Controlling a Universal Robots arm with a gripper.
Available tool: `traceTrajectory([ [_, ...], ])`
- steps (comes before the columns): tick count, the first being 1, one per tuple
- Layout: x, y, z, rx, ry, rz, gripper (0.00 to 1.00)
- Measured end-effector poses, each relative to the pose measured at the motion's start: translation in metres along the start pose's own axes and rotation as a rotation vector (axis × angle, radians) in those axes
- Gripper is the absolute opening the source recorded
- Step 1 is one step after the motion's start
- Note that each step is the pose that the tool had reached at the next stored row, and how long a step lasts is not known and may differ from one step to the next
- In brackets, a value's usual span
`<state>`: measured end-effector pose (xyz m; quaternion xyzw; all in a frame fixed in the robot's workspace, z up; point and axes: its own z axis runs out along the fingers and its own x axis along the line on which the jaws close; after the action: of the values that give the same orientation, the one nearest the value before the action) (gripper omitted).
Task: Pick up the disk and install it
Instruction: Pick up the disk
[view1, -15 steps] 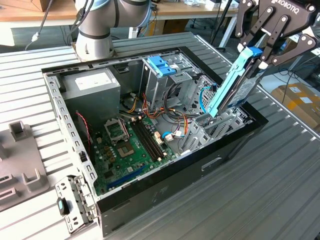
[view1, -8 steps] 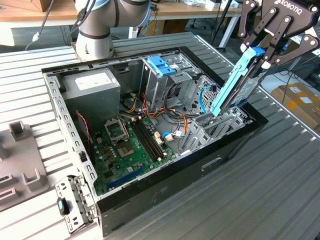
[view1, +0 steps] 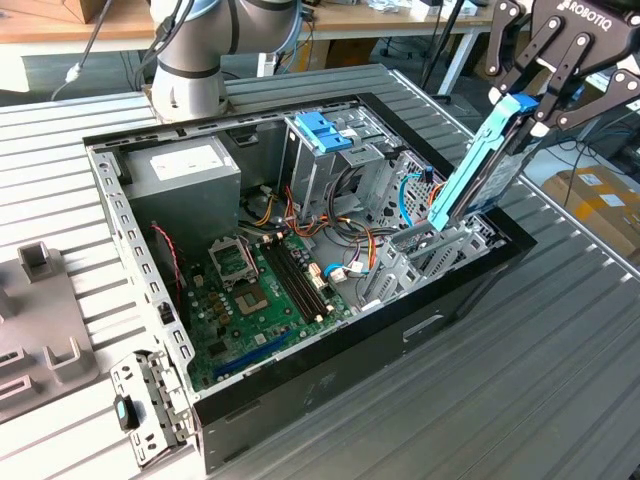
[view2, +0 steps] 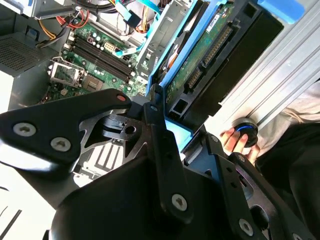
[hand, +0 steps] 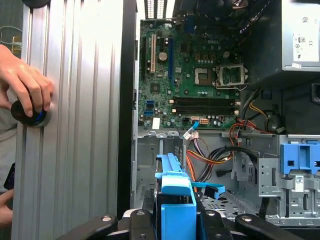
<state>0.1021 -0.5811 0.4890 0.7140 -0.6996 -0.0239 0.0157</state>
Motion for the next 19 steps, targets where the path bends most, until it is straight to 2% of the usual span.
traceTrajectory([
  [3,0.0002,-0.0067,0.0002,-0.0004,0.0001,0.000,0.37],
  [15,0.0006,-0.0243,0.0001,-0.0013,-0.0001,0.000,0.37],
  [19,0.0007,-0.0325,-0.0002,-0.0017,0.0000,0.000,0.37],
])
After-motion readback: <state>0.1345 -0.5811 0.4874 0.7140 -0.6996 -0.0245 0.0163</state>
